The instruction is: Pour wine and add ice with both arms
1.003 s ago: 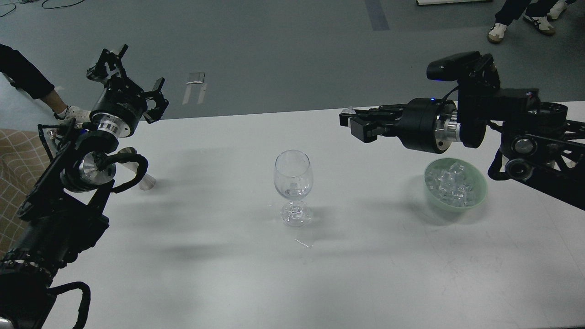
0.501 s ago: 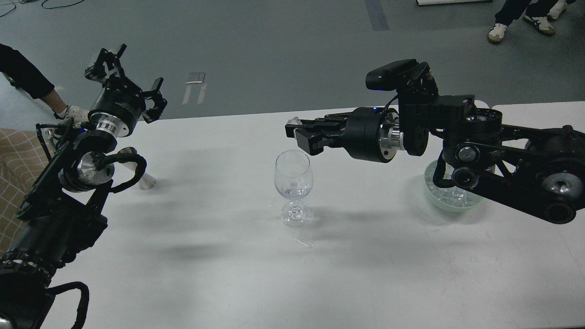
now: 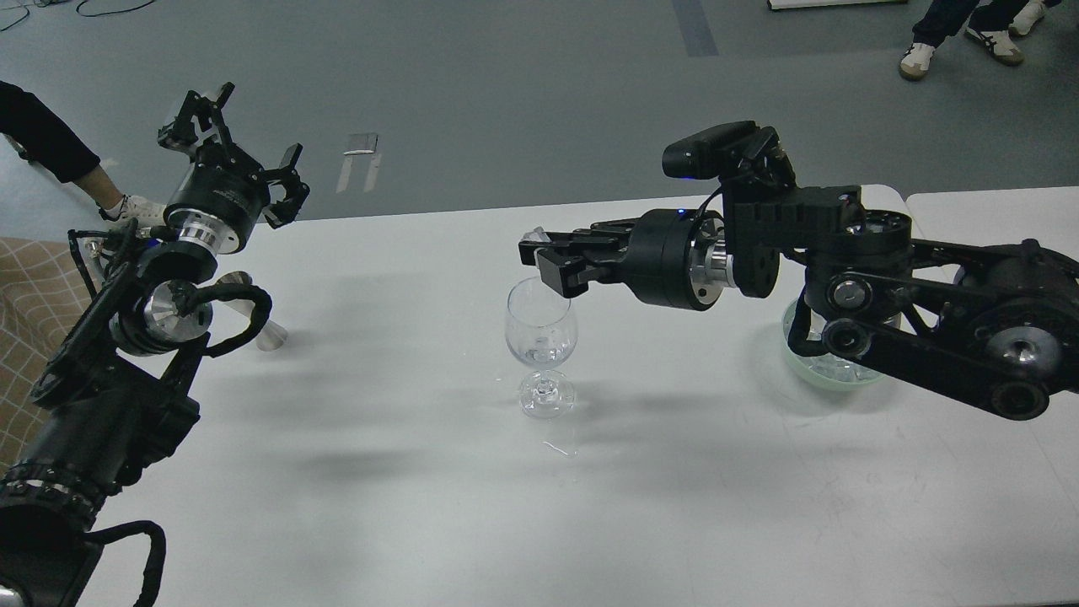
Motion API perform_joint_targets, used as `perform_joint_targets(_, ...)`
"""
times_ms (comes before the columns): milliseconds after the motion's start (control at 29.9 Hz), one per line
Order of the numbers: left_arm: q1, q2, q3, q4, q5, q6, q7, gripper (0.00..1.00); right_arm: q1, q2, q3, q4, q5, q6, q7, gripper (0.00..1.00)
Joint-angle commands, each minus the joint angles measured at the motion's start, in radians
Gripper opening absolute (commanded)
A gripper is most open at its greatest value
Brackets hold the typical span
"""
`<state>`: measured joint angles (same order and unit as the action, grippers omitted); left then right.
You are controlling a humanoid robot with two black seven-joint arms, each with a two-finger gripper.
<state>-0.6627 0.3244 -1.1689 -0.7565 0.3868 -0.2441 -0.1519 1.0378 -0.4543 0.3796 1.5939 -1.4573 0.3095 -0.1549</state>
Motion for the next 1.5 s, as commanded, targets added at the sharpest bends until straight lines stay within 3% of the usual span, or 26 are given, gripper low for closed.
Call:
perform_joint_targets(0, 0.0, 0.002, -0.002, 0.0, 0.0, -0.003, 0.0, 0.98, -0.004, 0.003, -0.002, 0.0, 0.001, 0.0, 0.0, 0.11)
perform_joint_targets(1471, 0.002, 0.002, 0.0, 0.0, 0.0, -0.004, 0.0, 0.98, -0.025, -0.032, -0.039, 0.046, -0.002, 0.011, 0.0, 0.13)
